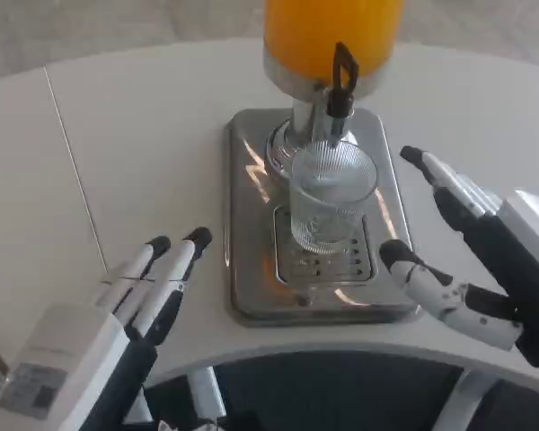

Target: Grasp the cup under the faucet to collect the drink, then remove the cup.

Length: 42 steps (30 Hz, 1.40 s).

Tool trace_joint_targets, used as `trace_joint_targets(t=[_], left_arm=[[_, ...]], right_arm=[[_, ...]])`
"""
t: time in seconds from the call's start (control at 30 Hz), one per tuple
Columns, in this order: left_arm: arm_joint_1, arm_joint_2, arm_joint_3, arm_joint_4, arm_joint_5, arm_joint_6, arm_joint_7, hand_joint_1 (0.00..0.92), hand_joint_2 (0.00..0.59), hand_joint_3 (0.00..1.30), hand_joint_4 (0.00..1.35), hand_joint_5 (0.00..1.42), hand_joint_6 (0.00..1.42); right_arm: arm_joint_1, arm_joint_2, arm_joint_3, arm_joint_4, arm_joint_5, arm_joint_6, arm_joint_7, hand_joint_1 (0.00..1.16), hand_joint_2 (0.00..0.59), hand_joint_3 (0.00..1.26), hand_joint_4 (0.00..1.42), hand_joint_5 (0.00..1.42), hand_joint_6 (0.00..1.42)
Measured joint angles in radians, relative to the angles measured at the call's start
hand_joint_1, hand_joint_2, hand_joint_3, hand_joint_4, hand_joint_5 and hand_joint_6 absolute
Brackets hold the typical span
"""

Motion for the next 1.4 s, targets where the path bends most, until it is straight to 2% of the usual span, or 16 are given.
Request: trace_joint_targets(t=[0.13,0.2,0.37,0.47,0.6,0.77,1.1,1.4], left_arm=[[0.035,0.000,0.013,-0.024,0.041,-0.035,-0.017,0.012,0.096,0.00,0.00,0.00,0.10],[0.045,0.000,0.017,-0.032,0.062,-0.044,-0.030,0.011,0.096,0.00,0.00,0.00,0.10],[0.048,-0.004,0.027,-0.049,0.068,-0.054,-0.044,0.010,0.096,0.00,0.00,0.00,0.09],[0.045,-0.007,0.033,-0.058,0.074,-0.054,-0.059,0.009,0.095,0.00,0.00,0.00,0.09],[0.051,-0.007,0.036,-0.070,0.086,-0.059,-0.070,0.008,0.093,0.00,0.00,0.00,0.09],[0.074,-0.007,0.044,-0.099,0.099,-0.085,-0.082,0.000,0.093,0.00,0.00,0.00,0.09],[0.132,-0.012,0.084,-0.125,0.096,-0.109,-0.097,0.000,0.092,0.01,0.00,0.00,0.10],[0.188,-0.037,0.147,-0.125,0.076,-0.125,-0.101,0.000,0.093,0.03,0.00,0.00,0.12]], right_arm=[[-0.059,0.026,-0.004,0.021,0.038,0.000,-0.048,0.20,0.457,0.00,0.00,0.00,0.00],[-0.100,0.035,-0.005,0.064,0.050,0.000,-0.081,0.18,0.445,0.00,0.00,0.00,0.00],[-0.159,0.039,-0.005,0.123,0.066,-0.014,-0.142,0.18,0.441,0.00,0.00,0.00,0.00],[-0.200,0.044,-0.003,0.179,0.084,-0.044,-0.192,0.15,0.433,0.00,0.00,0.00,0.00],[-0.236,0.045,0.003,0.231,0.097,-0.068,-0.217,0.14,0.438,0.00,0.00,0.00,0.00],[-0.368,0.065,0.019,0.382,0.123,-0.107,-0.274,0.14,0.445,0.00,0.00,0.00,0.00],[-0.491,0.090,0.078,0.579,0.158,-0.182,-0.315,0.14,0.452,0.00,0.00,0.00,0.00],[-0.530,0.120,0.101,0.642,0.180,-0.206,-0.338,0.15,0.456,0.00,0.00,0.00,0.00]])
